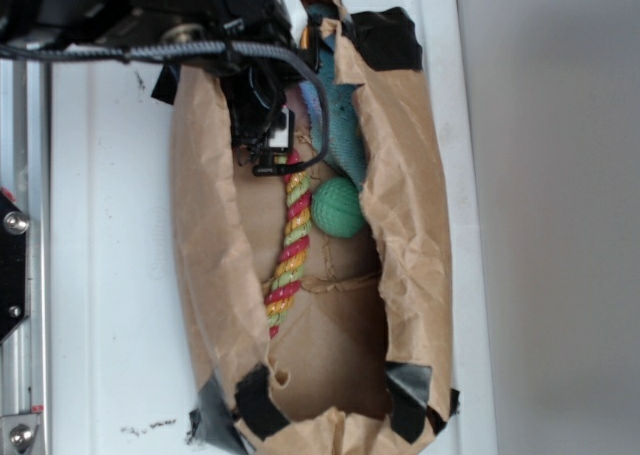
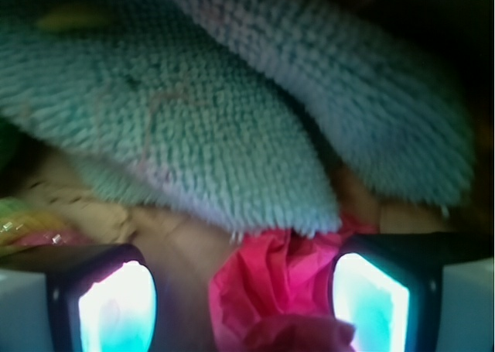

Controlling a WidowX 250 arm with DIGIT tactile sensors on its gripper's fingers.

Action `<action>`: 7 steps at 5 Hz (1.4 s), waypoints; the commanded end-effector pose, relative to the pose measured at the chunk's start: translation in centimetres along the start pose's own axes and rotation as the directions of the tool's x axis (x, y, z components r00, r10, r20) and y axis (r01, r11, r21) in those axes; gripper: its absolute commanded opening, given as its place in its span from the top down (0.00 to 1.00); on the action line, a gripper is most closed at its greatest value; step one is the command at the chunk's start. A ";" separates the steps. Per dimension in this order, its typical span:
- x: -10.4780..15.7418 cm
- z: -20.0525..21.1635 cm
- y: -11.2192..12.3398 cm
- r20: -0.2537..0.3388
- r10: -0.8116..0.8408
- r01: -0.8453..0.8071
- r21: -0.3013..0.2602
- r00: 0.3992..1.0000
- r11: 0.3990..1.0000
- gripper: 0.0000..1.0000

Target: Grab the red paper.

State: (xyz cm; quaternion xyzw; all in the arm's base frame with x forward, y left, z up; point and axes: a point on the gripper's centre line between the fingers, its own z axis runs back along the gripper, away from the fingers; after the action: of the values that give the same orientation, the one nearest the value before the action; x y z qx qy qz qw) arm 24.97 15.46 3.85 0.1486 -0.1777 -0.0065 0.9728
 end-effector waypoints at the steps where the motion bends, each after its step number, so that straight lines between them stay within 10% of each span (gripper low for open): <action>1: -0.5 -1.3 -1.3 -0.002 -0.072 0.072 0.020 0.997 0.997 0.00; 2: -0.5 -0.9 -1.3 0.002 -0.069 0.069 0.020 0.998 0.997 0.00; 3: -0.4 -0.5 -0.9 0.013 -0.040 0.040 0.027 0.999 0.999 1.00; 7: -0.4 0.4 -0.2 0.043 -0.030 0.028 0.051 0.999 0.998 1.00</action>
State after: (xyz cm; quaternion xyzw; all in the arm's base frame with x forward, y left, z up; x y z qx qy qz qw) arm 24.72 14.30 2.64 0.1685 -0.1886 -0.0172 0.9673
